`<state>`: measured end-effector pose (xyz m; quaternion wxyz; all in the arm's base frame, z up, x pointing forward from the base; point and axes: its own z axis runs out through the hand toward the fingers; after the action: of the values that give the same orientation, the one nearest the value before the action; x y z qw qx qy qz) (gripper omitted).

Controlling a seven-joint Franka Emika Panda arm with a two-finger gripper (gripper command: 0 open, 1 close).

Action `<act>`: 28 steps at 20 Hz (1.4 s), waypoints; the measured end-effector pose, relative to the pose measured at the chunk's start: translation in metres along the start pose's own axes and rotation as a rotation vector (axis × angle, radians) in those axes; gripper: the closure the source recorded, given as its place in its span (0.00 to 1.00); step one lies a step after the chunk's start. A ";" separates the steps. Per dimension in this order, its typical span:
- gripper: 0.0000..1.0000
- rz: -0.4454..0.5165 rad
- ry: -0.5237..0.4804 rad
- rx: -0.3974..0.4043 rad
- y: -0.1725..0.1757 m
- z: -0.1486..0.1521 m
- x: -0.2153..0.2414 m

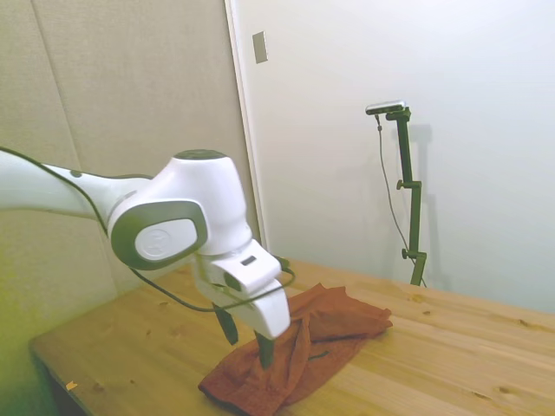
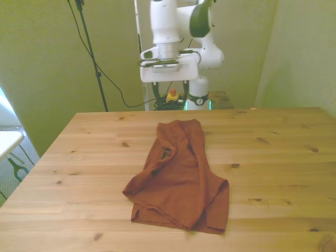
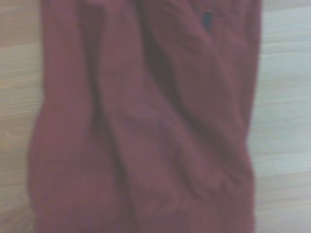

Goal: Unfold the shorts

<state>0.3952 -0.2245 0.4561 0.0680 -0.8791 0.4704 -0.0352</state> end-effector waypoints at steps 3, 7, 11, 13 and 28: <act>0.00 0.021 -0.117 0.046 0.028 0.016 0.042; 0.00 0.027 -0.263 0.078 0.038 0.050 0.071; 0.00 -0.007 -0.357 0.110 0.035 0.074 0.071; 0.00 -0.018 -0.378 0.122 0.034 0.083 0.068; 1.00 -0.087 -0.447 0.181 0.026 0.109 0.053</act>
<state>0.4166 -0.2732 0.3444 0.2474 -0.8749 0.4002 0.1152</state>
